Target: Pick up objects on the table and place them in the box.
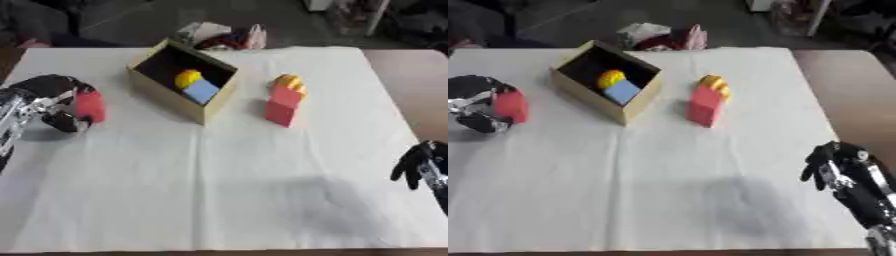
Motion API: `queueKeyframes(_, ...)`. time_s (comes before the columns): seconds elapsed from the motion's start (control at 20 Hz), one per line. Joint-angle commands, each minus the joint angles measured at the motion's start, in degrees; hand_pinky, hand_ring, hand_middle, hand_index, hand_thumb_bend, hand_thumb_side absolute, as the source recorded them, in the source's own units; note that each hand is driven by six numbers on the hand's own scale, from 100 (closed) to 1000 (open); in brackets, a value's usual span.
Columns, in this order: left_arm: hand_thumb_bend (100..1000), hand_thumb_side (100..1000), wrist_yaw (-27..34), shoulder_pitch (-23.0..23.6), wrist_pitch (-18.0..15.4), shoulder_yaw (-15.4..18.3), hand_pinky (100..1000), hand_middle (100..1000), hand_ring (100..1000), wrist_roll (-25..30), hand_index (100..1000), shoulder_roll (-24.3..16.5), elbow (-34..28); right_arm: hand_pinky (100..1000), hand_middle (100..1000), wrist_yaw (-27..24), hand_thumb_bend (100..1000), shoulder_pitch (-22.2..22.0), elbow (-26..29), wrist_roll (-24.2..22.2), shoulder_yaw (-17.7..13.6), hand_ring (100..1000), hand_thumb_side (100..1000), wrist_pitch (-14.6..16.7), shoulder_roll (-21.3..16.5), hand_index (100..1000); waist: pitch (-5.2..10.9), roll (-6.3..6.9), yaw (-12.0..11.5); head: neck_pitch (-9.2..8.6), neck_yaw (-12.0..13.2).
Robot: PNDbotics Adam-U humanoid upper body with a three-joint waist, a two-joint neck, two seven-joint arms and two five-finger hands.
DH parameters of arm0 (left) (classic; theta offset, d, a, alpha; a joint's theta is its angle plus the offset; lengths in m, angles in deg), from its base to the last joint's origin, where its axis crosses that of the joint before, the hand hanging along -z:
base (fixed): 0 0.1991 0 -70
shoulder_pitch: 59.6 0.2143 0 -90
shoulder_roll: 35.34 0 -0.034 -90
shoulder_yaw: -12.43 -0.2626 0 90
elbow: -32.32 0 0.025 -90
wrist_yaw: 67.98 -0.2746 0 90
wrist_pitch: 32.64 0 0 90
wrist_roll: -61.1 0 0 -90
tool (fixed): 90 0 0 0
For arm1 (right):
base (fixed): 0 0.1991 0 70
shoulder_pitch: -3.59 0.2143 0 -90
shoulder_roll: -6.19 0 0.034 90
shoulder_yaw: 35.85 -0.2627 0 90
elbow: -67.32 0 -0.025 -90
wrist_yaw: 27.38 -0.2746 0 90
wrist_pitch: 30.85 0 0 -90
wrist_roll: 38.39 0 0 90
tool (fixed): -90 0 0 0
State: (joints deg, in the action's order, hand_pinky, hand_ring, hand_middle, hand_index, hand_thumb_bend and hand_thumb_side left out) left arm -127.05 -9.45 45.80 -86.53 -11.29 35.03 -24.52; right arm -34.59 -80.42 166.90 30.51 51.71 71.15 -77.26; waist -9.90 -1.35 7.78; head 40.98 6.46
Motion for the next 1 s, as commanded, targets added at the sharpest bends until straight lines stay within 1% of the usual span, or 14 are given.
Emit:
queueKeyframes(0.05,100,278,2.6,-1.3,-0.9,0.3,611,478,500,-3.1,695,-2.3,-4.1,402,243,-0.1,100,0.4,0.4,0.0,-0.5,237,468,0.1,-1.1,510,0.81,0.25,-0.1,-0.18,-0.2)
queueKeyframes(0.2,100,257,5.4,-2.9,-2.3,-0.1,608,462,488,-5.9,687,-3.8,-8.6,402,243,0.0,100,0.2,0.4,0.1,-0.6,236,467,0.1,-1.3,510,0.95,0.42,-0.4,-0.01,-0.3)
queueKeyframes(0.3,100,249,7.3,-4.3,-2.6,-0.7,615,459,487,-7.0,689,-4.2,-11.6,403,243,0.0,100,0.1,0.3,0.1,-0.6,236,466,0.1,-1.4,510,1.07,0.53,-0.5,0.16,-0.2)
queueKeyframes(0.45,100,258,10.1,-6.7,-1.5,-2.6,642,491,516,-6.0,721,-3.4,-15.9,403,243,0.1,100,0.1,0.2,-0.1,-0.4,235,463,0.1,-1.4,510,1.22,0.63,-0.3,0.27,0.1)
queueKeyframes(0.5,100,254,11.0,-7.5,-0.8,-3.4,645,500,523,-5.3,727,-2.7,-16.4,403,243,0.1,100,0.1,0.2,-0.2,-0.3,235,467,0.1,-1.3,510,1.27,0.64,-0.2,0.2,0.3)
queueKeyframes(0.6,100,256,12.2,-8.9,0.7,-4.6,648,510,531,-3.5,734,-1.1,-15.6,403,243,0.0,100,0.2,0.2,-0.4,-0.1,235,468,0.1,-1.2,510,1.32,0.58,0.3,0.0,0.5)
queueKeyframes(0.75,100,253,12.2,-10.5,3.3,-4.0,654,525,543,-2.5,746,2.9,-11.7,403,243,-0.2,100,0.5,0.1,-0.6,0.1,235,469,0.0,-0.8,510,1.32,0.31,1.1,-0.24,1.2)
queueKeyframes(1.0,100,245,12.2,-12.8,8.0,-1.0,663,539,552,-6.2,766,8.1,-4.1,404,243,-0.7,100,1.4,0.2,-1.4,0.8,234,470,-0.1,0.0,510,0.73,-0.35,2.8,-1.58,2.6)
